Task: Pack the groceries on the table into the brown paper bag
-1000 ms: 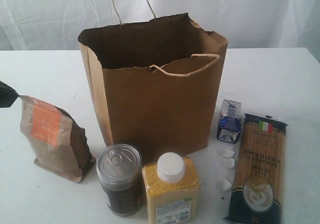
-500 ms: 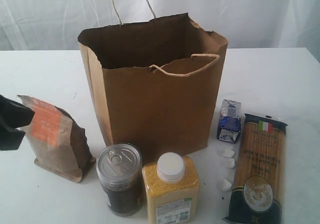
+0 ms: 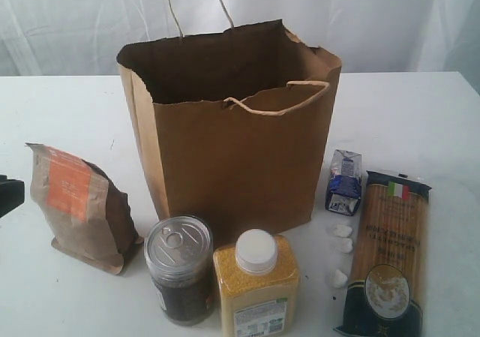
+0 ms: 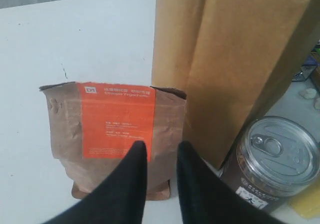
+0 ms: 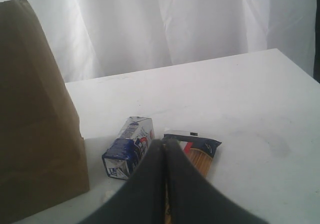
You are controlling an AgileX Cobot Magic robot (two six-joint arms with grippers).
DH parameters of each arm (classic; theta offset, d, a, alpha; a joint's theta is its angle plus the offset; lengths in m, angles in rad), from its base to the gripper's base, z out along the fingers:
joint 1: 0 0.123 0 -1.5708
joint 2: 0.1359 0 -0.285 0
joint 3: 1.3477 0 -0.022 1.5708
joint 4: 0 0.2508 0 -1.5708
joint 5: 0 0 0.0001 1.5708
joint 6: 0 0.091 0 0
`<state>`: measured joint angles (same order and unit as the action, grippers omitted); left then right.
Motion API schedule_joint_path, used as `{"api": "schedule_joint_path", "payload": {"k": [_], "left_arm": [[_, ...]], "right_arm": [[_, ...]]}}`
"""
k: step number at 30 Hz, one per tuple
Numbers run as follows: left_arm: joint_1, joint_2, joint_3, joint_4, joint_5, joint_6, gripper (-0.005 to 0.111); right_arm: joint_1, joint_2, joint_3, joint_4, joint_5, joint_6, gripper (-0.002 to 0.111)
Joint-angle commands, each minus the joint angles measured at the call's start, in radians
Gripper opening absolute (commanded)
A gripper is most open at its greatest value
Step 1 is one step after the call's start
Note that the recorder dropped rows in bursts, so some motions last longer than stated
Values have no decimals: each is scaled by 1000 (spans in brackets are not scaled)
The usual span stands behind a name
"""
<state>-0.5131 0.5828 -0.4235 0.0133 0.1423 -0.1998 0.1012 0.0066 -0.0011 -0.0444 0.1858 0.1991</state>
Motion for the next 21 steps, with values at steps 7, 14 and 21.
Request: {"api": "schedule_joint_path", "payload": {"k": [7, 14, 21], "left_arm": [[2, -13, 6, -13, -14, -6, 28], [2, -16, 16, -13, -30, -6, 28], [2, -175, 229, -5, -292, 44, 28]], "right_arm": [[-2, -7, 1, -4, -9, 0, 0], [-2, -7, 1, -4, -9, 0, 0], [-2, -7, 1, -4, -9, 0, 0]]}}
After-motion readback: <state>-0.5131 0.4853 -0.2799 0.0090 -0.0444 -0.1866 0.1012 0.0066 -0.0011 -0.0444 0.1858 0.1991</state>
